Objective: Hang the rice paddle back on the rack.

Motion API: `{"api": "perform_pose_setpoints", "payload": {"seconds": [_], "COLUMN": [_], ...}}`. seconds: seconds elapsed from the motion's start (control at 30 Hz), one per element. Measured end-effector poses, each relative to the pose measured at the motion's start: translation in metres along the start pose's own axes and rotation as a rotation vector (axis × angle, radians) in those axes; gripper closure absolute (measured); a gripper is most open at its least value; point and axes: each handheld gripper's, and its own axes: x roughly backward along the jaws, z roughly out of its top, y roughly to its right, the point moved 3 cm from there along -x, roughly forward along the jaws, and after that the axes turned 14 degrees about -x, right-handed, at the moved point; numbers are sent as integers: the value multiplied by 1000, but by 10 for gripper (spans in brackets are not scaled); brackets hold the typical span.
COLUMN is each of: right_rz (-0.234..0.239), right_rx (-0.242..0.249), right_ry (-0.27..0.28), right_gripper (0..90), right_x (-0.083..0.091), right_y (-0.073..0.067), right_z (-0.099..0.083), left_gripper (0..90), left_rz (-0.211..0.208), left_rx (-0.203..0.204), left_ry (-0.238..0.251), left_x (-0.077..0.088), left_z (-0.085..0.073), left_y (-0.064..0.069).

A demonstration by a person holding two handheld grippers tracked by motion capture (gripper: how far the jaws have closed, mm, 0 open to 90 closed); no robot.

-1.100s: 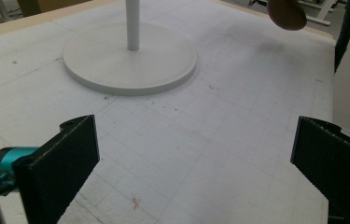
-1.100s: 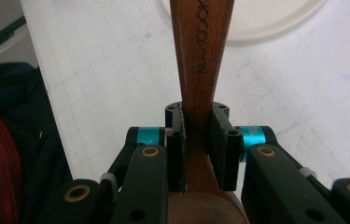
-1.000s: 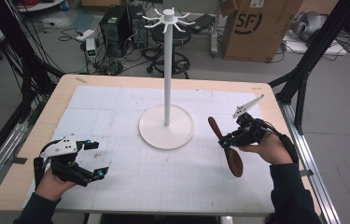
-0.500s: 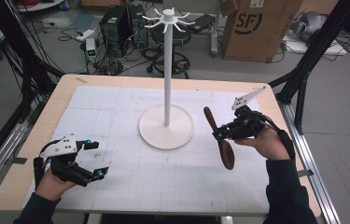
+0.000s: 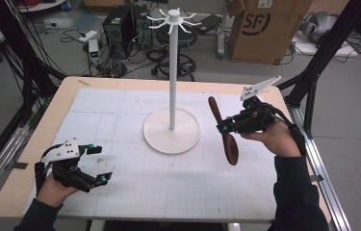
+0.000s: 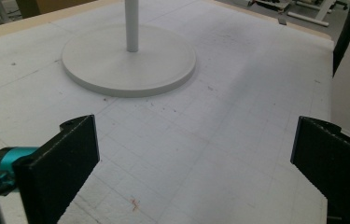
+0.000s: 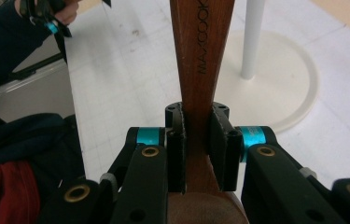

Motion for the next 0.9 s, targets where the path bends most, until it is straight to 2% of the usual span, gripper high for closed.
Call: {"api": "perform_pose_setpoints", "payload": {"seconds": [0.17, 0.27, 0.9], "right_rz": [-4, -2, -47], "right_rx": [23, 17, 56], "right_ry": [25, 34, 95], "right_gripper": [781, 781, 781], "right_x": [6, 11, 34], "right_y": [-7, -12, -34], "right_z": [13, 20, 71], "left_gripper": [16, 16, 16], "left_rz": [2, 1, 1], "left_rx": [0, -1, -4], "left_ry": [4, 4, 10], "left_x": [1, 1, 3], "left_z": [1, 1, 2], "left_y": [0, 0, 0]}}
